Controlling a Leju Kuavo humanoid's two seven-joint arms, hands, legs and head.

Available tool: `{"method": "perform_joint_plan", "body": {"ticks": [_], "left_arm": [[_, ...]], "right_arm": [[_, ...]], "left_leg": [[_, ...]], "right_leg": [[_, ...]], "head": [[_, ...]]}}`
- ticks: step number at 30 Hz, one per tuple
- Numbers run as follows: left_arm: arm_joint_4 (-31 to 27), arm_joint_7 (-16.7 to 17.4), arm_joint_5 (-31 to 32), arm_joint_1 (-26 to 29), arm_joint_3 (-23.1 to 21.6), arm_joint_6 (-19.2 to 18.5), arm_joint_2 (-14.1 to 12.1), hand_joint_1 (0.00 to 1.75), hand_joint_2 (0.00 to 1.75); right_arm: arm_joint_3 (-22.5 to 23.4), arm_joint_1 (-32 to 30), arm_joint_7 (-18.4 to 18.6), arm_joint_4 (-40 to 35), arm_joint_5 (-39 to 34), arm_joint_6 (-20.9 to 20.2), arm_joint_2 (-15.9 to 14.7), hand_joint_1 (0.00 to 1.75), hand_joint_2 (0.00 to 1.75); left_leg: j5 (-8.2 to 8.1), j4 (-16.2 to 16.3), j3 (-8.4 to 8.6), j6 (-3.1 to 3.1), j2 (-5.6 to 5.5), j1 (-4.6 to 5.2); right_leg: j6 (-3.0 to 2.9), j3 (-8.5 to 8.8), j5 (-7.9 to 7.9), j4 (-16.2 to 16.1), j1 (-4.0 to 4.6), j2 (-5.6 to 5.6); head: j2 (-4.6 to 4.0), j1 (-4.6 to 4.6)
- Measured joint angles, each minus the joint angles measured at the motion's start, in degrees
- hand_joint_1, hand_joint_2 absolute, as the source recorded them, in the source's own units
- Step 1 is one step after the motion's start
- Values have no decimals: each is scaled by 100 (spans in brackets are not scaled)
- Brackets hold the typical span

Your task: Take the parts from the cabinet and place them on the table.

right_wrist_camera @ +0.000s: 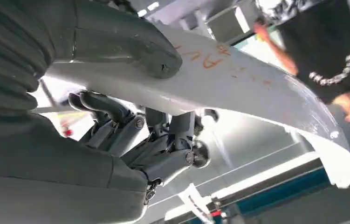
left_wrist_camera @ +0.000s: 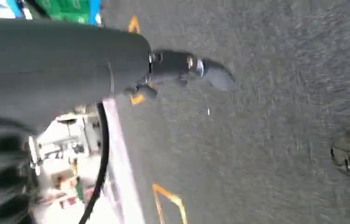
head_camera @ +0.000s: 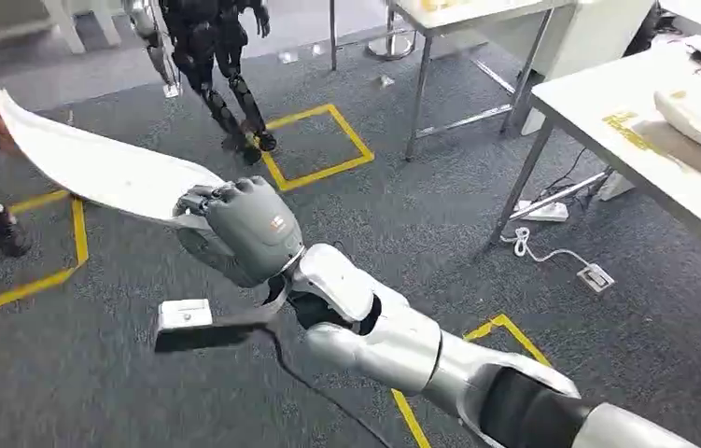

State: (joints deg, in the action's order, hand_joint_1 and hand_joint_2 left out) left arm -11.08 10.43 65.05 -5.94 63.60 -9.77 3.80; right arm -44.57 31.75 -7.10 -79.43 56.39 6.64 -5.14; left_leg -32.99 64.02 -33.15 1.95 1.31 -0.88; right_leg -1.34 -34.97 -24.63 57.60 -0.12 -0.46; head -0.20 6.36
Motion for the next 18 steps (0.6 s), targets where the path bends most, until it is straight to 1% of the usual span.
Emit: {"method": "perform_joint_plan", "body": {"ticks": [1,2,3,4,5,6,7,8,9,10,11,12,13,14,15,16,17,18], "left_arm": [[4,-2,-31,18,4,-2,2,0,175],[4,-17,-41,40,13,-2,2,0,175],[4,-39,-44,58,26,0,2,0,175],[7,-66,-44,73,31,0,13,0,175],[7,-74,-39,74,33,0,20,0,175],[7,-83,-24,69,33,0,31,0,175],[7,-81,-11,65,33,0,44,0,175],[11,-72,9,58,33,0,65,0,175],[15,-48,37,27,31,0,92,0,175],[20,-2,86,-10,31,0,101,0,175],[20,33,116,-47,31,0,109,0,175],[20,46,153,-85,28,0,120,0,175],[20,57,172,-119,28,0,153,0,175],[17,57,208,-155,24,0,153,0,175],[15,57,214,-170,22,0,153,0,175],[17,68,223,-181,20,0,153,0,175],[17,77,230,-188,20,0,153,0,175],[15,76,243,-196,20,0,151,0,175]], "right_arm": [[-7,-9,-9,0,0,0,0,175,175],[-9,-18,-2,4,0,-2,-2,175,175],[-9,-16,-2,13,-4,-2,-2,175,175],[-11,-8,-15,33,-22,-2,-2,175,175],[-11,5,-26,50,-44,-2,-2,175,175],[-11,22,-39,74,-70,-2,-4,175,175],[-11,40,-52,92,-87,4,-4,175,175],[-11,48,-68,107,-114,17,-4,175,175],[-11,87,-68,131,-125,31,-4,175,175],[-13,89,-70,144,-125,50,-4,175,175],[-13,84,-44,155,-120,72,-11,175,175],[-11,75,-26,171,-120,87,-24,175,175],[-11,66,-7,175,-120,105,-41,175,175],[0,72,22,175,-120,135,-59,175,175],[4,90,37,177,-127,153,-63,175,175],[11,95,39,177,-133,177,-70,175,175],[18,85,37,179,-149,195,-85,175,175],[18,74,37,186,-157,199,-101,175,175]], "left_leg": [[-232,509,-252,13,-92,-2],[-390,948,-488,28,-114,-2],[-402,1177,-628,36,-116,-2],[-282,1149,-649,44,-116,-8],[-48,889,-567,50,-119,-19],[228,466,-395,50,-149,-34],[523,-93,-158,61,-269,-64],[444,-285,-48,54,-575,-100],[418,-406,5,23,-686,-95],[432,-369,-36,-19,-627,-88],[429,-349,-37,-57,-573,-50],[444,-357,-30,-104,-501,-40],[472,-407,-9,-158,-416,-87],[475,-421,7,-198,-351,-73],[469,-421,10,-239,-269,-53],[459,-420,13,-255,-186,-30],[449,-419,15,-271,-89,-12],[444,-417,14,-276,-7,-2]], "right_leg": [[-4,0,-3,0,4,86],[-9,-2,-6,3,10,158],[-8,-1,-7,7,10,237],[-6,0,-8,13,5,319],[4,0,-14,31,-6,408],[23,0,-26,53,-20,488],[62,-1,-51,95,-38,565],[99,-35,-68,119,-50,618],[150,-99,-77,183,-39,696],[201,-130,-38,166,-49,747],[239,-142,-16,136,-62,809],[280,-149,8,117,-74,886],[294,-165,-8,132,-83,869],[306,-219,-92,273,-35,513],[324,-399,-281,622,-27,274],[338,-633,-490,1081,-33,165],[342,-892,-680,1582,-37,115],[342,-1075,-763,1922,-36,101]], "head": [[0,0],[0,4],[0,4],[0,2],[0,0],[0,4],[0,2],[0,-4],[0,-26],[0,-13],[0,-15],[0,-11],[0,-13],[0,24],[0,39],[0,33],[0,35],[0,35]]}}
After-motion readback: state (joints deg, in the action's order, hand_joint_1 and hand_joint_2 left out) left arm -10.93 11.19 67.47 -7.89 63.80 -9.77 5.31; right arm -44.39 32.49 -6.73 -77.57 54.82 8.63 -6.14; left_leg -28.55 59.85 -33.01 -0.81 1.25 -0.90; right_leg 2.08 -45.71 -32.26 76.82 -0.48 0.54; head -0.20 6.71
